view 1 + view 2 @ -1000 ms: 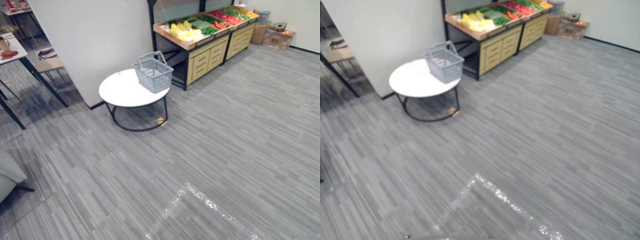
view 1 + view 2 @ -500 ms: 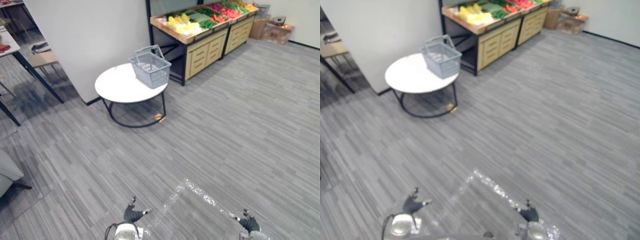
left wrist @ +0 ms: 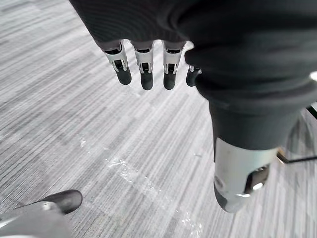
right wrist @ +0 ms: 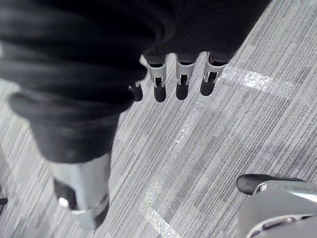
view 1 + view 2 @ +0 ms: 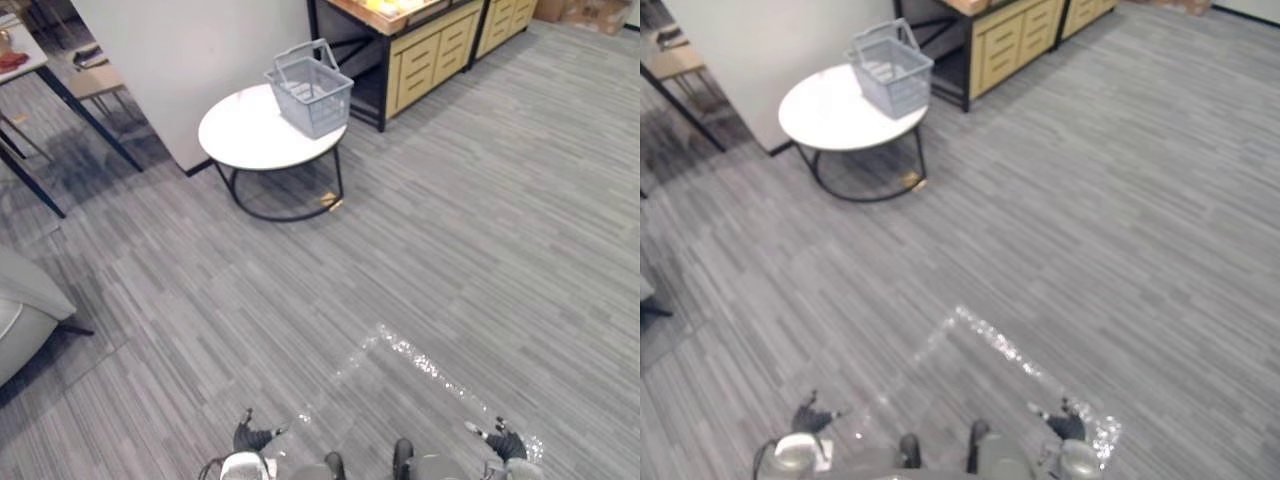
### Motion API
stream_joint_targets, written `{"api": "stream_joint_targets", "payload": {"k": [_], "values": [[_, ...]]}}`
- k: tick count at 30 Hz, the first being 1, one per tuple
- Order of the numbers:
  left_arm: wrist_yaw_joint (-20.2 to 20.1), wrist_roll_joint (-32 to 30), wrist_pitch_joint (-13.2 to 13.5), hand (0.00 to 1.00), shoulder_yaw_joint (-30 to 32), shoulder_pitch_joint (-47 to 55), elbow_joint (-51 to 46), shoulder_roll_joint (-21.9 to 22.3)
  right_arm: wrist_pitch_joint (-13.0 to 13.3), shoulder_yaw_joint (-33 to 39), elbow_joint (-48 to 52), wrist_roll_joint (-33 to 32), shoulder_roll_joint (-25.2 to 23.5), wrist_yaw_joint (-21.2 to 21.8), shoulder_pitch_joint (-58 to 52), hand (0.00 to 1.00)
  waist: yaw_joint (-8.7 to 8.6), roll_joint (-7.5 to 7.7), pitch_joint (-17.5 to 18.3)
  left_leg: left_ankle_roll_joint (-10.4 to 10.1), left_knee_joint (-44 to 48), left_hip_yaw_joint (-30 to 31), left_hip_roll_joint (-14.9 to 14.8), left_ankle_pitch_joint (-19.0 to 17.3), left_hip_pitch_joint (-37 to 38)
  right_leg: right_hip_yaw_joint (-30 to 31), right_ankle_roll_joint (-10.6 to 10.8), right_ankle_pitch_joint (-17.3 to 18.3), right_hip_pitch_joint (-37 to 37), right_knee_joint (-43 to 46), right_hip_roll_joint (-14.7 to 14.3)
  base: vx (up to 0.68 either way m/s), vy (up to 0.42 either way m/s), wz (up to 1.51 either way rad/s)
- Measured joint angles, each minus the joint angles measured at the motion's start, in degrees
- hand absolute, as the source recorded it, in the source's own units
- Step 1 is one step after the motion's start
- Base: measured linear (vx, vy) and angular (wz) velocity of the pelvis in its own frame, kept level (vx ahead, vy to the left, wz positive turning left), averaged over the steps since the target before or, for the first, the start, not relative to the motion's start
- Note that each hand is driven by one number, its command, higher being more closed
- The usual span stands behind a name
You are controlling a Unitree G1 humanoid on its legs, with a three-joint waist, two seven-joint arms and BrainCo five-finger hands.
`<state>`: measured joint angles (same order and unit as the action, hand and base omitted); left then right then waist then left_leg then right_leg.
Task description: Pick vegetable in the basket
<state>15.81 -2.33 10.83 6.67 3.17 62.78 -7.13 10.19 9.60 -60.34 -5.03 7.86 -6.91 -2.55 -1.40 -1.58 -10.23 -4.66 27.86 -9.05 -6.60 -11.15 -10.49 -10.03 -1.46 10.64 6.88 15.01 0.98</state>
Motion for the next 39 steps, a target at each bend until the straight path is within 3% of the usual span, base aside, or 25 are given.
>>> {"api": "stream_joint_targets", "payload": {"k": [1, 2, 3, 5, 6, 8, 10, 12, 14, 16, 17, 19, 20, 22, 24, 25, 26, 27, 28, 30, 31, 34, 35, 38, 39], "values": [[-0.15, 0.05, -0.33, 0.0, 2.62, 1.57, -0.08, 1.24, 0.01, -0.03, 0.37, -0.12, 0.13, -0.02, -0.95, 0.0, -0.05, 0.34, -0.48, 3.19, 10.61, 0.45, -1.06, 3.33, -4.8, -0.16, -0.95, 0.66, -0.59, 1.28, 0.11, -0.01, -0.141, -0.03], [-0.34, 0.23, -0.43, 0.0, 4.65, 2.46, -0.06, 1.6, 0.02, -0.14, 1.15, -0.22, 0.06, 0.0, -1.67, 0.0, 0.18, 0.55, -0.67, 3.99, 16.28, 0.54, -1.8, 6.32, -6.98, -0.15, -1.24, 1.34, -1.54, 1.86, 0.12, 0.03, -0.147, -0.04], [-0.55, 1.6, -0.64, 0.0, 6.24, 4.3, -0.05, 2.18, -0.01, -0.71, 1.65, -0.55, -0.33, 0.02, -2.78, 0.0, 0.44, 1.04, -1.19, 4.27, 22.11, 0.71, -2.51, 8.75, -8.99, -0.09, -1.56, 2.62, -3.15, 2.64, 0.22, 0.08, -0.103, -0.02], [-0.98, 2.35, -1.54, 0.0, 8.65, 6.39, 0.04, 3.84, -0.27, -1.15, 1.9, -0.58, -0.5, 0.04, -3.08, 0.0, 0.9, 0.73, -1.16, 3.1, 28.3, 2.55, -2.29, 7.9, -11.05, 0.65, -1.63, 3.81, -4.74, 3.25, 0.23, 0.08, -0.047, -0.13], [-1.42, 2.57, -1.62, 0.0, 10.7, 6.99, -0.03, 4.83, -0.3, -1.4, 2.92, -0.59, -0.96, 0.15, -2.99, 0.0, 2.09, 0.6, -1.12, 1.72, 28.44, 3.33, -2.05, 6.88, -12.36, 1.59, -1.66, 3.97, -5.15, 3.17, 0.42, 0.1, 0.009, -0.31], [-1.94, 3.85, -1.64, 0.0, 13.45, 7.71, -0.08, 5.66, -0.26, -1.68, 3.66, -0.66, -1.71, 0.65, -1.69, 0.0, 3.31, 0.52, -1.13, 0.73, 21.89, 2.88, -2.38, 6.05, -14.12, 2.61, -1.43, 4.21, -5.19, 2.9, 0.72, 0.15, 0.044, -0.22], [-2.25, 3.82, -1.65, 0.0, 14.75, 8.12, -0.08, 6.78, -0.25, -1.68, 3.69, -2.08, -2.38, 1.15, -0.7, 0.0, 3.34, 0.09, -0.88, 0.52, 12.45, 2.24, -3.14, 6.32, -14.09, 2.84, -0.46, 4.96, -5.43, 2.87, 0.86, 0.14, 0.075, -0.01], [-2.49, 3.76, -1.92, 0.0, 16.68, 8.59, -0.07, 7.65, -0.22, -1.74, 3.7, -3.87, -2.94, 1.18, 0.3, 0.0, 3.79, -0.17, -0.75, 0.53, -5.52, 2.51, -3.08, 7.92, -12.17, 3.96, 1.28, 6.86, -6.54, 3.22, 1.65, 0.26, 0.193, -0.14], [-2.45, 3.76, -2.16, 0.0, 18.08, 8.7, -0.06, 8.38, -0.18, -1.72, 3.69, -4.8, -3.34, 1.05, 0.75, 0.0, 4.33, -0.68, -0.31, 0.17, -14.86, 5.66, -3.29, 9.49, -11.08, 6.11, 2.7, 8.66, -7.41, 3.45, 1.85, 0.33, 0.271, -0.64], [-2.37, 3.74, -2.18, 0.0, 18.54, 8.82, -0.06, 8.89, -0.09, -1.43, 3.61, -5.18, -3.38, 0.91, 0.68, 0.0, 5.17, -1.35, 0.73, -0.99, -16.34, 6.18, -5.17, 11.19, -11.21, 10.09, 4.92, 11.6, -8.01, 4.59, 2.33, 0.42, 0.374, -0.88], [-2.38, 3.73, -2.18, 0.0, 18.5, 8.96, -0.07, 8.61, -0.1, -1.18, 3.55, -5.23, -3.46, 0.87, 0.41, 0.0, 5.28, -0.92, 1.1, -1.64, -13.99, 5.33, -4.85, 13.14, -11.38, 10.99, 5.3, 12.51, -8.54, 4.63, 3.34, 0.44, 0.42, -0.77], [-2.27, 3.72, -2.06, 0.0, 17.93, 10.4, 0.31, 6.47, -0.16, 0.52, 1.48, -5.65, -5.5, 1.14, -1.35, 0.0, 5.85, 2.72, 5.55, -0.34, -7.15, 0.6, -1.78, 8.49, -12.7, 15.58, 5.66, 13.42, -8.42, 4.46, 8.0, 0.54, 0.419, -0.63], [-2.13, 3.72, -1.93, 0.0, 17.13, 9.7, 0.6, 5.07, -0.18, 2.82, 0.76, -5.7, -6.73, 1.1, -1.9, 0.0, 4.66, 4.85, 7.14, 1.13, -5.37, -0.06, 0.41, 6.02, -12.96, 17.16, 5.76, 11.6, -7.76, 8.26, 9.14, 0.56, 0.317, -0.05], [-2.37, 3.29, -1.85, 0.0, 15.26, 7.66, 1.13, 3.74, -0.27, 5.78, -1.6, -5.22, -6.5, 1.22, -2.1, 0.0, 4.4, 5.55, 7.64, 3.3, -4.26, -1.42, 2.51, 4.14, -11.2, 19.47, 5.91, 7.54, -5.81, 13.75, 10.52, 0.54, 0.334, 0.03], [-2.49, 3.3, -1.73, 0.0, 13.16, 6.48, 0.76, 3.04, -0.39, 7.99, -3.86, -4.28, -5.66, 1.28, -2.07, 0.0, 3.27, 5.0, 7.36, 4.73, -5.67, -2.58, 3.89, 1.49, -7.11, 19.94, 7.63, -1.86, -1.6, 25.09, 11.05, 0.5, 0.357, -0.14], [-2.48, 3.32, -1.72, 0.0, 11.77, 6.21, 0.48, 2.73, -0.55, 7.97, -4.14, -3.81, -5.46, 1.43, -2.52, 0.0, 3.07, 4.47, 6.95, 5.27, -7.44, -3.02, 4.48, 0.52, -3.93, 19.54, 9.77, -10.26, 1.35, 31.85, 11.46, 0.4, 0.295, -0.12], [-2.49, 3.35, -1.73, 0.0, 10.86, 6.1, 0.36, 2.42, -0.71, 7.96, -4.18, -3.76, -5.48, 1.61, -2.92, 0.0, 2.63, 4.13, 6.74, 5.65, -8.39, -3.24, 4.7, 0.19, -2.22, 18.92, 10.05, -13.81, 2.36, 35.04, 11.7, 0.38, 0.23, -0.01], [-2.46, 3.44, -1.79, 0.0, 9.05, 5.88, -0.83, 1.97, -0.93, 8.15, -4.14, -3.72, -5.35, 2.15, -3.46, 0.0, 1.58, 4.13, 6.43, 6.18, -10.36, -3.19, 5.37, -0.18, 1.28, 16.65, 9.94, -13.82, 4.82, 42.27, 12.34, 0.37, 0.146, 0.08], [-2.43, 3.44, -1.76, 0.0, 7.87, 5.21, -1.92, 1.5, -1.26, 8.04, -4.17, -2.68, -4.8, 2.35, -3.66, 0.0, 1.24, 3.94, 5.99, 6.27, -12.77, -3.12, 5.56, -0.21, 5.12, 13.56, 8.03, -12.57, 7.02, 47.82, 12.15, 0.37, 0.11, 0.04], [-2.41, 3.43, -1.4, 0.0, 6.58, 3.93, -2.97, 1.27, -1.32, 8.24, -4.15, -1.73, -4.43, 2.36, -3.97, 0.0, 1.33, 3.5, 5.55, 6.27, -15.84, -3.16, 5.56, -0.19, 9.5, 9.96, 6.64, -10.27, 9.23, 51.13, 11.82, 0.36, 0.04, -0.08], [-2.31, 3.43, -1.38, 0.0, 5.66, 2.14, -3.89, 1.4, -1.33, 8.65, -4.06, -1.51, -4.49, 2.4, -4.34, 0.0, 1.22, 3.24, 4.86, 6.3, -18.99, -3.11, 5.59, -0.21, 14.18, 7.07, 5.59, -5.91, 11.51, 50.45, 11.26, 0.4, -0.024, -0.07], [-2.18, 3.39, -1.35, 0.0, 5.02, -1.1, -4.72, 2.06, -1.49, 9.38, -3.99, -1.02, -4.83, 2.49, -4.79, 0.0, 0.09, 3.16, 3.41, 5.89, -21.63, -1.9, 5.11, -1.27, 18.4, 4.74, 4.91, -1.93, 14.29, 41.93, 9.71, 0.3, -0.139, 0.22], [-2.06, 3.41, -1.37, 0.0, 5.04, -2.43, -4.79, 2.96, -1.58, 9.99, -3.68, -0.96, -5.14, 2.41, -5.31, 0.0, -0.16, 2.78, 2.96, 4.97, -21.66, -1.23, 4.24, -2.74, 19.26, 3.4, 4.73, -1.66, 14.83, 33.8, 9.36, 0.26, -0.205, 0.25], [-1.08, 3.43, -1.39, 0.0, 6.54, -3.73, -6.22, 5.91, -2.11, 10.86, -3.13, -0.49, -5.41, 2.16, -6.25, 0.0, 0.03, 2.0, 2.36, 1.12, -21.65, -0.92, 0.98, -6.53, 22.12, 1.32, 5.63, -3.42, 14.81, 9.92, 8.75, 0.34, -0.272, 0.07], [-0.84, 3.44, -1.4, 0.0, 7.65, -4.35, -6.21, 7.04, -2.35, 11.41, -2.63, -0.15, -5.23, 2.17, -6.25, 0.0, -0.07, 1.07, 1.79, -0.61, -21.79, -0.37, -1.42, -8.35, 23.36, 1.05, 5.86, -9.59, 14.81, 4.31, 8.13, 0.44, -0.343, 0.1]]}}
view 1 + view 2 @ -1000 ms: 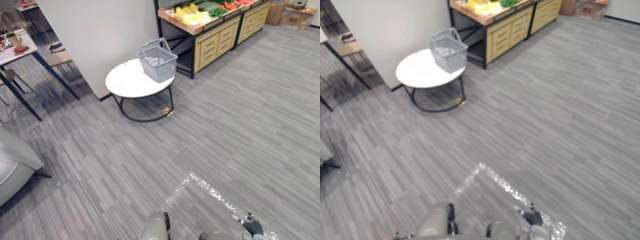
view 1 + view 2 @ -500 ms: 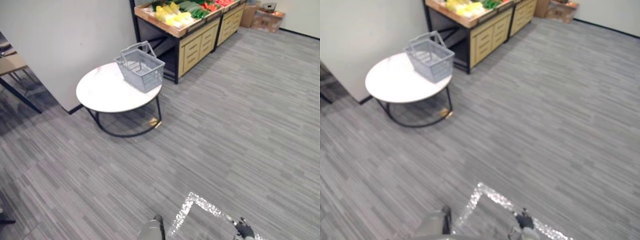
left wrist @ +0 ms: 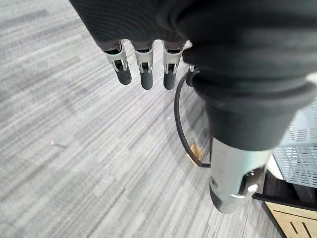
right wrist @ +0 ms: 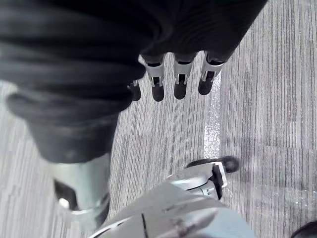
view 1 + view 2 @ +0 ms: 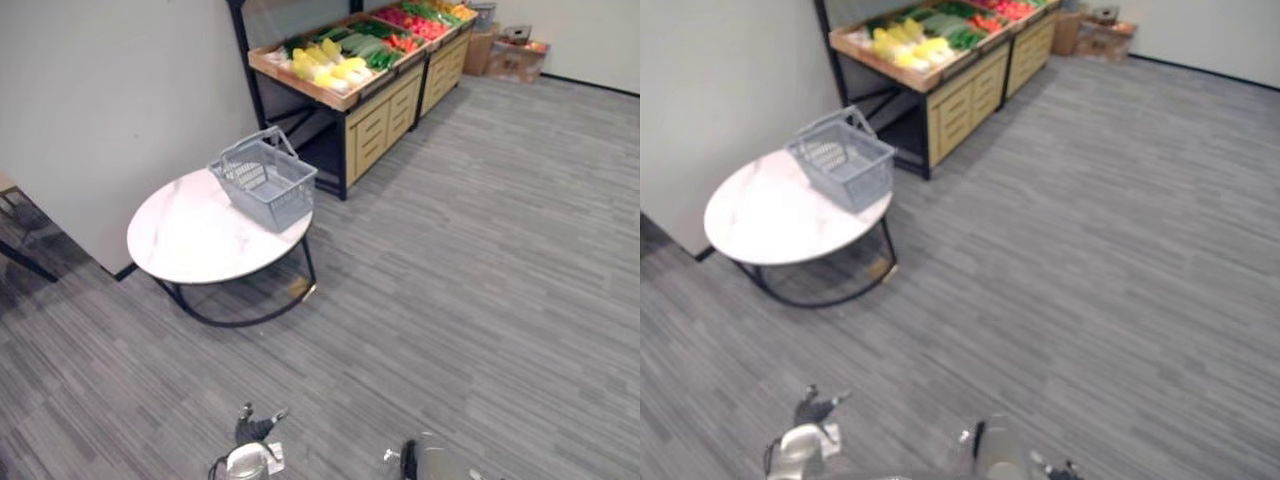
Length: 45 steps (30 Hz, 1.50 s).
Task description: Pick vegetable in the basket
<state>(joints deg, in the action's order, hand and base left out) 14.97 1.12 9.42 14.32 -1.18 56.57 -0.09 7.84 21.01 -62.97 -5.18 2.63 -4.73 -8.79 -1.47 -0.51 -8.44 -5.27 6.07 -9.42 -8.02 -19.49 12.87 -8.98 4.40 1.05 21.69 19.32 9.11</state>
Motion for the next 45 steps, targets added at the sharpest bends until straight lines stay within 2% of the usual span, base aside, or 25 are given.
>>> {"api": "stream_joint_targets", "payload": {"k": [1, 2, 4, 6, 7, 9, 10, 14, 16, 18, 20, 22, 23, 24, 25, 27, 32, 35, 37, 38, 39, 40, 41, 43, 45], "values": [[0.03, 0.0, 0.0, 0.0, 0.79, -0.27, 0.07, 0.2, -0.04, 0.05, 0.43, 0.23, 0.11, -0.03, -0.29, 0.0, -0.06, -0.46, 0.02, 0.06, -0.35, 0.65, -0.98, -0.82, 0.59, -0.7, 0.2, -2.84, -0.29, -0.27, -0.35, 0.63, -0.423, 0.11], [-0.14, -0.05, 0.01, 0.0, 1.95, -0.86, 0.97, 1.62, -0.14, 0.72, 0.9, 0.67, 0.42, 0.0, -0.26, 0.0, 0.16, -1.82, 0.07, 1.94, -0.76, 1.67, -2.72, -0.22, 1.71, -1.98, -1.38, 1.98, 0.48, 3.92, -2.46, 0.7, -0.453, 0.07], [-0.36, -0.04, 0.0, 0.0, 3.45, -1.1, 1.74, 2.36, -0.14, 0.64, 1.32, 1.19, 0.08, -0.02, 0.78, 0.0, 0.21, -0.65, -0.79, 0.62, 2.69, 2.72, -2.97, 4.86, 1.74, -2.32, -4.23, 6.55, 1.26, 10.92, -1.94, 0.6, -0.398, 0.01], [-0.35, 0.1, -0.07, 0.0, 6.7, 0.21, 2.89, 4.07, -0.13, -0.11, 1.54, 2.33, 0.76, 0.05, 0.83, 0.0, 0.12, -1.77, -0.17, -0.08, 10.6, 4.74, -4.85, 9.14, 0.06, -3.68, -5.34, 10.43, -2.24, 11.13, -3.42, 0.54, -0.334, 0.08], [-0.89, 0.43, -0.12, 0.0, 8.9, 1.14, 3.4, 4.5, -0.19, -0.03, 1.61, 2.91, 0.95, 0.13, 0.83, 0.0, 0.02, -2.42, 0.0, -2.25, 23.27, 8.28, -6.26, 14.51, -5.76, -5.0, -5.88, 11.83, -6.0, 8.55, -4.66, 0.6, -0.355, 0.22], [-1.41, 0.54, -0.22, 0.0, 11.21, 1.82, 4.55, 4.56, -0.19, 0.19, 1.62, 2.99, 1.12, 0.08, 0.75, 0.0, 0.1, -2.59, -0.02, -5.68, 35.57, 11.4, -6.69, 19.6, -11.82, -5.75, -6.29, 12.23, -9.44, 5.59, -5.62, 0.43, -0.224, 0.15], [-2.18, 1.12, -0.74, 0.0, 14.36, 2.95, 4.89, 4.07, -0.25, 1.09, 1.54, 2.97, 1.12, 0.09, 0.74, 0.0, 0.5, -2.48, -0.13, -7.01, 49.94, 11.62, -6.39, 20.3, -18.16, -5.94, -6.64, 12.41, -14.19, 1.97, -6.45, 0.41, -0.144, -0.01], [-3.91, 2.63, -1.32, 0.0, 20.9, 6.28, 4.48, 3.99, -0.48, 1.22, 1.4, 2.98, 1.46, 0.47, 0.74, 0.0, 2.3, -2.17, -0.43, -6.19, 62.97, 6.21, -2.83, 17.21, -26.68, -3.81, -6.65, 12.42, -24.77, -5.38, -6.7, 0.38, -0.045, -0.31], [-4.68, 2.62, -1.4, 0.0, 22.0, 7.64, 4.7, 3.98, -0.78, 1.2, 1.33, 3.05, 1.51, 0.74, 1.18, 0.0, 3.28, -2.19, -0.43, -4.92, 61.39, 4.18, -1.82, 13.96, -30.67, -2.97, -6.32, 12.25, -28.46, -8.49, -6.55, 0.28, 0.048, -0.26], [-5.19, 2.69, -2.08, 0.0, 22.68, 9.05, 5.12, 4.28, -1.42, 1.62, 1.13, 3.07, 1.34, 1.33, 1.82, 0.0, 3.72, -1.82, -0.6, -2.39, 53.25, 1.49, -1.15, 10.09, -33.69, -2.96, -5.8, 11.97, -31.91, -10.66, -5.65, 0.33, 0.133, -0.14], [-5.23, 2.66, -2.22, 0.0, 22.63, 10.5, 5.67, 4.03, -1.37, 1.32, 0.8, 3.1, 1.11, 1.57, 1.81, 0.0, 4.1, -1.08, -0.8, 1.12, 39.52, -3.54, -1.52, 10.01, -33.49, -3.38, -4.64, 12.15, -34.94, -11.37, -3.34, 0.33, 0.221, -0.15], [-5.17, 2.62, -2.19, 0.0, 22.04, 11.11, 5.73, 3.95, -1.34, 0.89, 1.29, 3.14, 1.06, 1.62, 0.82, 0.0, 4.42, -0.98, -0.56, 5.2, 23.55, -6.35, -1.87, 14.96, -31.81, -3.51, -2.47, 13.37, -36.84, -11.21, -1.6, 0.35, 0.256, -0.1], [-5.2, 2.55, -2.0, 0.0, 20.76, 12.2, 6.34, 4.62, -1.17, 0.44, 2.33, 3.13, 1.9, 1.73, -0.84, 0.0, 4.97, -3.13, 0.71, 6.37, 12.52, -5.9, -3.11, 23.34, -30.3, -3.3, -0.18, 14.74, -37.9, -10.59, -2.55, 0.37, 0.295, 0.08], [-5.38, 2.55, -2.06, 0.0, 20.55, 11.72, 6.9, 3.13, -1.41, -0.98, 1.72, 3.32, 1.55, 1.6, -0.38, 0.0, 4.78, -1.59, 1.01, 6.05, 12.55, -5.9, -0.48, 22.0, -29.97, -3.13, 1.31, 16.61, -38.23, -9.76, 0.05, 0.38, 0.324, 0.35], [-5.2, 2.52, -1.74, 0.0, 19.19, 11.25, 6.28, 1.88, -1.26, -3.44, 1.54, 4.11, 1.06, 1.75, -0.35, 0.0, 4.47, 0.24, 1.61, 6.1, 8.81, -5.68, 1.84, 22.27, -29.21, -2.23, 0.61, 16.82, -37.24, -9.29, 0.29, 0.27, 0.233, 0.44], [-4.98, 2.58, -1.22, 0.0, 19.39, 10.1, 6.0, 1.91, -1.1, -4.54, 1.52, 4.99, 0.71, 1.69, -0.11, 0.0, 5.4, 1.3, 1.52, 6.09, 5.61, -6.14, 4.0, 22.36, -28.05, -1.75, -0.09, 15.83, -35.65, -9.5, -0.03, 0.16, 0.137, 0.16], [-4.09, 2.59, -1.29, 0.0, 18.17, 10.59, 7.38, 2.14, -0.71, -3.08, 0.77, 5.14, 1.16, 1.76, 0.4, 0.0, 5.31, -0.24, 3.29, 6.42, 4.16, -9.15, 4.31, 19.85, -24.92, 1.4, 0.52, 9.75, -36.87, -9.17, 0.54, 0.09, 0.108, -0.08], [-4.06, 2.58, -1.3, 0.0, 12.78, 11.12, 9.19, 0.14, -0.37, -1.16, -1.98, 5.2, 1.54, 1.93, 0.85, 0.0, 4.57, 0.26, 4.91, 5.55, 0.46, -8.69, 5.74, 20.46, -24.44, 1.48, 0.61, 8.18, -34.43, -6.09, 0.98, 0.06, 0.121, 0.23], [-4.12, 2.45, -1.3, 0.0, 8.18, 10.8, 10.16, -1.9, -0.38, -1.1, -3.47, 5.36, 1.88, 2.04, 0.38, 0.0, 3.61, 0.97, 5.36, 4.35, -5.12, -8.22, 8.94, 19.74, -21.6, 1.81, -1.07, 7.08, -27.2, 5.87, 4.76, 0.07, 0.173, 0.47], [-4.14, 2.31, -1.25, 0.0, 7.49, 10.59, 10.16, -3.03, -0.37, -1.35, -3.77, 5.52, 1.62, 2.03, 0.56, 0.0, 3.21, 2.67, 5.1, 7.13, -0.92, -8.0, 10.5, 19.65, -22.2, 2.42, -1.04, 6.99, -25.3, 10.14, 6.95, 0.2, 0.127, 0.31], [-4.12, 2.11, -1.57, 0.0, 5.45, 11.25, 11.18, -4.68, -0.39, -2.43, -3.68, 6.46, 1.95, 2.13, 0.7, 0.0, 3.31, 3.73, 4.31, 9.39, 10.56, -4.81, 10.69, 16.02, -22.31, 4.35, 0.48, 5.75, -21.73, 19.45, 8.37, 0.28, 0.035, 0.02], [-4.13, 1.99, -1.81, 0.0, 4.51, 12.22, 11.28, -4.56, -0.38, -3.23, -3.21, 6.77, 2.64, 2.32, 0.19, 0.0, 3.32, 2.22, 4.58, 6.05, 8.75, -2.52, 9.64, 11.63, -20.25, 4.83, 1.27, 3.74, -20.11, 23.36, 7.61, 0.43, 0.048, -0.05], [-4.14, 1.47, -2.56, 0.0, 3.13, 12.66, 11.88, -5.14, -0.49, -4.18, -3.08, 7.66, 2.72, 2.09, -0.02, 0.0, 2.9, 2.69, 3.77, 6.86, 6.96, -2.23, 10.86, 9.78, -17.42, 6.96, 1.21, 0.44, -17.63, 30.11, 8.85, 0.39, 0.073, -0.05], [-4.15, 0.28, -2.58, 0.0, 1.32, 12.43, 11.75, -5.82, -0.36, -6.27, -2.9, 9.06, 2.63, 2.17, 0.04, 0.0, 2.92, 3.17, 3.4, 7.52, 4.86, -2.3, 10.85, 10.2, -15.3, 6.12, -0.23, 4.89, -13.27, 35.24, 8.83, 0.23, 0.086, -0.01], [-4.16, -0.02, -2.57, 0.0, 0.51, 11.02, 11.75, -6.33, -0.11, -9.24, -2.5, 10.5, 2.89, 2.19, 1.72, 0.0, 2.96, 3.38, 2.91, 7.2, 2.6, -1.82, 10.33, 10.57, -13.57, 0.67, 0.02, 11.41, -10.24, 29.22, 7.64, 0.12, 0.052, 0.0]]}}
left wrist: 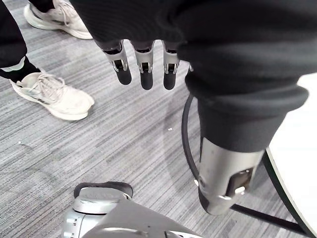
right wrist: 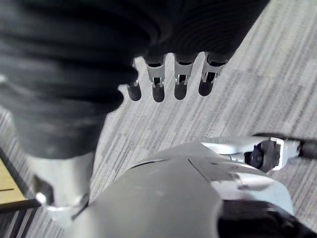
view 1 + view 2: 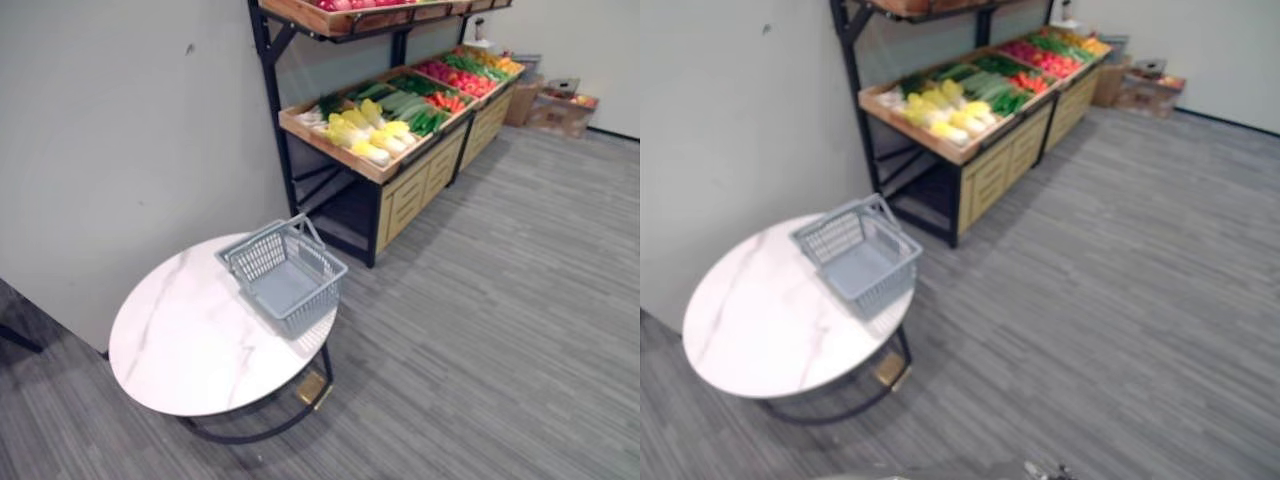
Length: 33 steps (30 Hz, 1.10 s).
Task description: Pick vegetable in the basket
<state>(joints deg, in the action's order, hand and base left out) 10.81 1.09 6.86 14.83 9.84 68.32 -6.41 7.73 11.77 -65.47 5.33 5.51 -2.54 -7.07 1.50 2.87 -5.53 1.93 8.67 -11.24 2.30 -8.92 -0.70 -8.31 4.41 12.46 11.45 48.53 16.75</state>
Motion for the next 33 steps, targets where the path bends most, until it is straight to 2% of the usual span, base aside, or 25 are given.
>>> {"api": "stream_joint_targets", "payload": {"k": [1, 2, 3, 4, 6, 8, 9, 10, 11, 13, 15, 18, 24, 27, 28, 29, 30, 31, 33], "values": [[0.0, 0.0, 0.0, 0.0, 0.0, -0.46, 0.0, 0.0, 0.02, -0.56, 0.01, 0.91, 0.09, -0.02, 0.15, 0.0, -0.01, -0.03, 0.01, -0.21, -0.61, 0.66, -0.16, 0.24, 0.24, -1.21, -0.21, 0.72, 0.09, -3.59, -0.91, 0.17, 0.013, 0.16], [0.02, -0.02, 0.05, 0.0, -0.16, -1.23, -0.01, 0.07, 0.07, -1.45, 0.0, 1.66, 0.32, -0.01, 0.45, 0.0, 0.01, -0.16, -0.05, -0.84, -1.68, 1.21, -0.65, 0.63, 0.9, -1.65, 0.01, 0.8, 0.03, -12.48, -3.03, 0.17, -0.037, 0.24], [0.03, -0.03, 0.09, 0.0, -0.35, -2.1, -0.05, 0.2, 0.02, -2.4, -0.12, 2.37, 0.59, 0.0, 0.74, 0.0, 0.13, -0.26, -0.05, -1.15, -2.62, 2.17, -0.98, 0.94, 1.24, -0.46, 1.08, -0.01, -0.27, -22.59, -5.12, 0.19, -0.051, 0.33], [0.04, -0.07, 0.09, 0.0, -0.28, -2.52, -0.02, 0.22, 0.03, -2.85, -0.1, 2.7, 0.66, 0.02, 0.84, 0.0, -0.03, -0.35, -0.11, -1.21, -2.82, 2.76, -1.13, 1.0, 1.33, 0.53, 1.45, -0.59, -0.67, -26.63, -5.98, 0.21, -0.089, 0.47], [0.01, -0.32, 0.19, 0.0, 2.6, -3.33, -0.43, 0.83, 0.03, -4.47, 0.1, 3.42, 0.82, 0.03, 0.82, 0.0, -0.37, -0.32, -0.08, -1.85, -3.55, 5.74, -1.03, 0.8, 2.07, 6.05, 1.67, -4.82, -1.82, -37.28, -7.9, 0.27, -0.174, 0.76], [0.11, -0.32, 0.26, 0.0, 5.13, -3.33, -1.19, 1.76, 0.05, -5.94, 0.49, 3.46, 0.75, -0.02, 0.63, 0.0, -0.71, -0.14, -0.05, -2.87, -3.58, 8.28, -0.72, 0.17, 2.7, 4.61, 1.62, -9.45, -3.44, -38.47, -7.12, 0.28, -0.249, 0.87], [0.21, -0.27, 0.14, 0.0, 5.83, -3.47, -1.13, 2.57, 0.04, -7.79, 0.51, 3.72, 1.56, 0.29, 0.55, 0.0, -0.48, -0.95, 0.08, -3.42, -3.65, 9.61, -1.68, 0.07, 3.02, 2.47, 2.44, -11.24, -4.79, -38.72, -7.57, 0.29, -0.276, 0.81], [0.25, -0.28, 0.27, 0.0, 6.05, -3.37, -1.25, 3.45, 0.1, -9.23, 1.15, 3.72, 2.67, 0.47, 0.75, 0.0, 0.0, -2.08, 0.36, -4.45, -4.62, 10.63, -2.9, 0.37, 3.04, 0.66, 1.32, -10.43, -5.25, -39.11, -8.39, 0.27, -0.274, 0.67], [0.25, -0.24, 0.27, 0.0, 6.57, -3.33, -1.23, 4.03, 0.09, -9.7, 1.5, 3.73, 3.17, 0.48, 0.93, 0.0, 0.28, -2.69, 0.47, -4.86, -5.0, 11.17, -3.52, 0.69, 3.06, -0.11, 1.14, -10.33, -5.42, -39.58, -8.91, 0.25, -0.261, 0.67], [0.25, -0.06, 0.21, 0.0, 7.55, -3.3, -1.0, 4.43, 0.25, -10.46, 1.63, 3.73, 4.0, 0.59, 1.48, 0.0, -0.05, -3.55, 0.14, -7.19, -7.36, 12.38, -5.07, 3.29, 3.47, -4.07, 0.16, -9.74, -7.49, -41.32, -9.89, 0.21, -0.244, 0.76], [0.22, 0.21, 0.27, 0.0, 7.44, -3.11, -1.0, 4.53, 0.24, -11.48, 1.53, 3.73, 4.28, 0.61, 1.36, 0.0, -0.04, -3.58, 0.06, -7.88, -7.38, 13.13, -5.94, 4.01, 4.02, -5.89, -0.57, -9.29, -9.87, -41.82, -10.63, 0.13, -0.18, 0.66], [0.15, 0.51, 0.53, 0.0, 5.25, -3.02, -0.95, 4.21, 0.54, -12.35, 1.54, 3.69, 4.26, 0.61, 1.44, 0.0, 0.02, -3.2, -0.01, -7.56, -6.02, 13.72, -5.93, 5.06, 3.69, -8.3, -0.86, -9.11, -12.02, -42.94, -10.78, 0.06, -0.096, 0.48], [0.18, 0.73, 0.73, 0.0, 2.68, -2.99, -0.47, 3.32, 0.5, -12.06, 0.0, 3.06, 4.62, 0.49, 2.13, 0.0, -0.07, -3.28, -0.05, -7.05, -5.57, 13.7, -5.49, 5.41, 2.78, -8.7, -0.84, -9.09, -13.13, -45.9, -10.99, -0.06, 0.009, 0.11], [0.18, 0.76, 0.78, 0.0, -0.92, -3.0, -0.48, 2.27, 0.5, -12.06, -0.63, 3.06, 4.52, 0.5, 2.34, 0.0, -0.4, -3.24, -0.49, -6.89, -4.08, 13.69, -5.16, 5.5, 0.82, -10.05, -0.63, -8.62, -12.9, -45.79, -10.61, -0.14, 0.028, 0.27], [0.24, 0.99, 0.77, 0.0, -2.41, -3.0, -0.39, 1.71, 0.52, -12.05, -0.57, 3.06, 4.63, 0.48, 2.31, 0.0, -1.39, -3.26, -1.04, -6.12, -3.68, 12.02, -5.52, 5.15, -0.38, -11.8, -0.74, -8.56, -13.1, -45.71, -9.98, -0.18, 0.048, 0.53], [0.25, 1.01, 0.77, 0.0, -2.69, -3.02, -0.35, 1.7, 0.52, -12.05, -0.54, 3.06, 4.6, 0.47, 2.3, 0.0, -1.51, -3.49, -1.2, -5.91, -3.66, 11.07, -5.82, 4.81, -0.43, -12.12, -0.74, -8.56, -13.22, -45.68, -9.94, -0.2, 0.087, 0.54], [0.28, 1.23, 0.77, 0.0, -2.77, -3.04, -0.25, 1.78, 0.44, -12.05, -0.53, 3.03, 4.71, 0.36, 2.12, 0.0, -1.55, -3.87, -1.95, -4.64, -3.05, 5.87, -7.25, 3.39, -0.27, -12.93, -0.67, -8.6, -13.85, -45.42, -9.67, -0.15, 0.084, 0.36], [0.45, 1.43, 0.69, 0.0, -2.71, -2.69, -0.44, 1.81, 0.46, -12.09, -0.07, 2.99, 4.83, 0.3, 1.83, 0.0, -1.51, -4.07, -1.92, -4.58, -2.64, 1.41, -8.57, 3.22, -0.53, -13.37, -0.04, -8.98, -14.11, -45.56, -9.27, -0.13, 0.082, 0.35], [0.77, 1.41, 0.63, 0.0, -2.71, -2.27, -0.51, 1.83, 0.45, -12.13, 0.36, 2.71, 5.02, 0.15, 2.24, 0.0, -1.45, -4.17, -1.84, -4.58, -2.65, 0.05, -8.29, 3.26, -1.66, -13.11, 0.54, -9.4, -13.64, -46.32, -8.61, -0.08, 0.089, 0.25]]}}
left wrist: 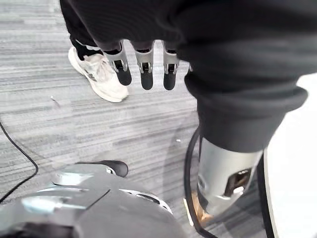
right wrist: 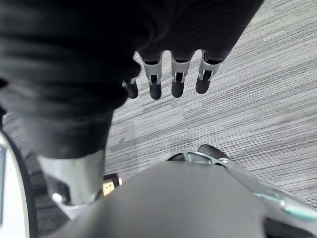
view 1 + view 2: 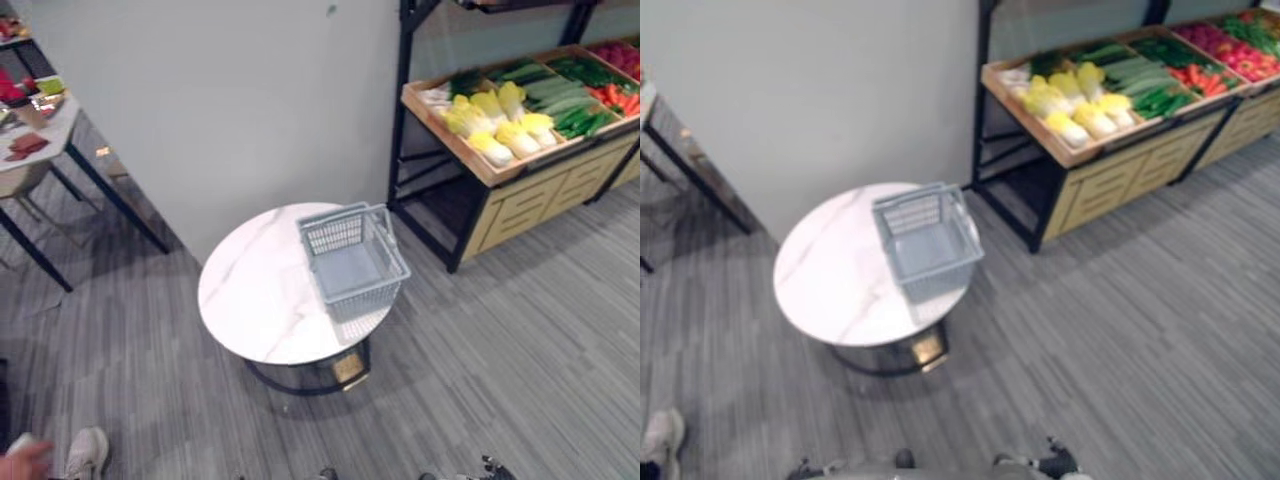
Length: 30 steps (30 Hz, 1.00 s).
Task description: Pick vegetable in the basket
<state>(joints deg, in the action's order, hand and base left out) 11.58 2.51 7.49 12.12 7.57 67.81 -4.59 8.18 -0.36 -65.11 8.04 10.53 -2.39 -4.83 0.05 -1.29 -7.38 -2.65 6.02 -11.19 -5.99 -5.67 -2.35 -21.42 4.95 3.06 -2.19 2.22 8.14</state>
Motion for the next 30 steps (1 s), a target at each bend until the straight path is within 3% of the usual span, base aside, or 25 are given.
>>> {"api": "stream_joint_targets", "payload": {"k": [3, 7, 10, 11, 12, 13, 15, 16, 18, 19, 20, 21, 22, 25, 28, 30], "values": [[0.8, -0.14, -0.09, 0.0, 0.01, 0.6, 0.0, 0.02, 0.01, -0.23, 0.72, -0.01, 0.15, 0.0, 0.69, 0.0, 0.03, -0.51, 0.33, -0.21, 0.1, -0.57, 1.24, 0.17, -2.11, 0.84, 0.99, -0.62, 1.7, -0.53, 1.21, -0.02, 0.122, 0.15], [1.02, -0.51, -0.27, 0.0, -1.4, 1.8, 0.49, -0.49, 0.02, -0.66, 0.72, -0.01, 0.17, 0.11, 1.3, 0.0, 0.2, 0.18, 1.06, 0.16, -3.3, -0.58, 4.57, 1.62, -0.89, 1.56, 3.05, -1.51, 1.93, -0.83, 3.8, 0.1, 0.127, 0.08], [0.83, -1.72, -0.48, 0.0, -3.13, 1.46, 0.91, -0.92, 0.04, -0.48, 1.36, 0.22, 0.24, 0.28, 1.39, 0.0, 0.19, 0.13, 1.1, 1.45, -3.98, -0.57, 6.32, 0.71, 0.88, 2.0, 4.5, 0.45, 3.5, 6.13, 6.68, 0.18, 0.151, 0.08], [0.61, -2.87, -0.53, 0.0, -3.99, 1.13, 1.92, -0.94, 0.0, -0.75, 1.36, 0.79, 0.78, 0.32, 1.97, 0.0, 0.29, 0.29, 0.87, 2.01, -4.08, -0.73, 6.45, 0.21, 1.76, 3.5, 3.46, 1.08, 6.35, 13.45, 7.78, 0.18, 0.194, -0.05], [0.44, -3.56, -0.52, 0.0, -5.25, 1.2, 2.19, -1.57, 0.0, -1.23, 1.45, 0.98, 0.88, 0.3, 2.69, 0.0, 0.24, -0.18, 0.94, 2.69, -3.97, -1.4, 6.51, 0.44, 3.57, 5.3, -0.25, 1.45, 9.78, 22.11, 8.6, 0.17, 0.184, -0.08], [0.4, -3.69, -0.54, 0.0, -5.63, 1.21, 2.0, -1.88, 0.0, -1.29, 1.48, 0.98, 0.85, 0.31, 2.9, 0.0, 0.19, 0.22, 0.62, 3.16, -4.06, -1.43, 6.49, 0.27, 4.39, 5.87, -1.88, 1.9, 11.32, 25.73, 9.06, 0.17, 0.123, -0.01], [0.37, -3.76, -0.6, 0.0, -6.17, 0.89, 1.64, -3.39, -0.01, -2.42, 1.52, 1.01, -0.54, 0.33, 4.11, 0.0, -0.15, 2.12, 0.24, 3.67, -4.09, -0.58, 5.45, -0.17, 5.64, 8.48, -0.67, 4.32, 13.1, 27.36, 6.83, 0.17, -0.022, 0.2], [0.31, -3.85, -0.54, 0.0, -6.11, 0.43, 1.53, -4.14, -0.01, -2.46, 1.6, 1.08, -0.87, 0.36, 4.68, 0.0, -0.05, 2.47, 0.1, 3.34, -3.96, -0.18, 4.19, -0.3, 5.59, 8.57, -0.59, 4.3, 13.14, 23.14, 4.03, 0.14, -0.102, 0.22], [-0.09, -4.07, -0.54, 0.0, -5.97, 0.34, 1.45, -4.14, -0.02, -2.43, 2.18, 1.16, -0.94, 0.29, 5.51, 0.0, 0.02, 2.61, 0.04, 2.36, -3.78, 0.13, 3.17, -0.7, 5.6, 8.7, 0.13, 3.72, 12.91, 16.34, 1.9, 0.14, -0.138, 0.07], [-0.51, -4.98, -0.56, 0.0, -5.57, 0.28, 1.59, -4.01, -0.01, -2.45, 3.33, 1.6, -0.98, 0.26, 6.1, 0.0, 0.02, 2.96, -0.02, 1.46, -3.65, 0.25, 3.05, -1.13, 5.53, 9.73, 1.84, 1.61, 12.57, 9.67, 1.2, 0.15, -0.162, 0.03], [-0.6, -5.15, -0.55, 0.0, -5.05, 0.26, 1.58, -4.1, 0.04, -2.45, 4.0, 2.06, -1.09, 0.23, 6.33, 0.0, 0.04, 3.38, -0.15, 1.06, -3.48, 0.3, 3.25, -1.38, 5.53, 10.62, 2.01, -0.11, 12.26, 6.62, 1.14, 0.16, -0.193, 0.14], [-0.73, -5.51, -0.65, 0.0, -4.63, -0.01, 1.78, -4.65, 0.03, -2.45, 4.4, 2.43, -1.26, 0.23, 6.89, 0.0, -0.07, 4.55, -0.43, -0.08, -2.81, 1.01, 3.68, -2.12, 5.55, 11.94, 0.96, -6.04, 11.73, 3.94, 1.23, 0.16, -0.225, 0.11], [-0.75, -5.71, -0.69, 0.0, -4.32, -0.47, 1.76, -3.82, -0.06, -2.46, 5.13, 3.24, -0.54, 0.06, 7.5, 0.0, 0.17, 3.16, -0.66, -1.14, -2.64, 1.25, 2.1, -2.19, 5.52, 11.67, 0.68, -6.01, 11.4, 4.0, -0.25, 0.15, -0.225, 0.1], [-0.74, -5.97, -0.73, 0.0, -2.61, -0.81, 1.72, -2.23, -0.23, -2.41, 8.8, 3.31, 0.63, -0.39, 8.75, 0.0, -0.15, 0.9, -1.36, -2.83, -3.19, 2.47, -0.35, -2.42, 5.25, 9.88, -1.13, -4.79, 11.35, 3.75, -2.52, 0.11, -0.236, 0.09], [-0.73, -5.97, -0.69, 0.0, -2.61, -0.85, 1.29, -2.03, -0.43, -2.39, 14.88, 3.34, 1.56, -1.55, 8.55, 0.0, -0.45, -0.1, -0.77, -4.29, -4.0, 4.27, -2.62, -1.85, 4.87, 7.53, -2.4, -3.95, 10.4, 2.65, -4.53, 0.07, -0.147, 0.28], [-0.69, -5.89, -0.78, 0.0, -1.9, -0.8, 0.7, -2.07, -0.41, -2.44, 18.54, 3.33, 1.61, -2.39, 8.48, 0.0, -0.25, 0.38, -0.79, -4.95, -2.39, 5.35, -3.34, -1.48, 4.17, 6.35, -3.48, -2.7, 9.71, 2.36, -5.15, 0.08, -0.142, 0.34]]}}
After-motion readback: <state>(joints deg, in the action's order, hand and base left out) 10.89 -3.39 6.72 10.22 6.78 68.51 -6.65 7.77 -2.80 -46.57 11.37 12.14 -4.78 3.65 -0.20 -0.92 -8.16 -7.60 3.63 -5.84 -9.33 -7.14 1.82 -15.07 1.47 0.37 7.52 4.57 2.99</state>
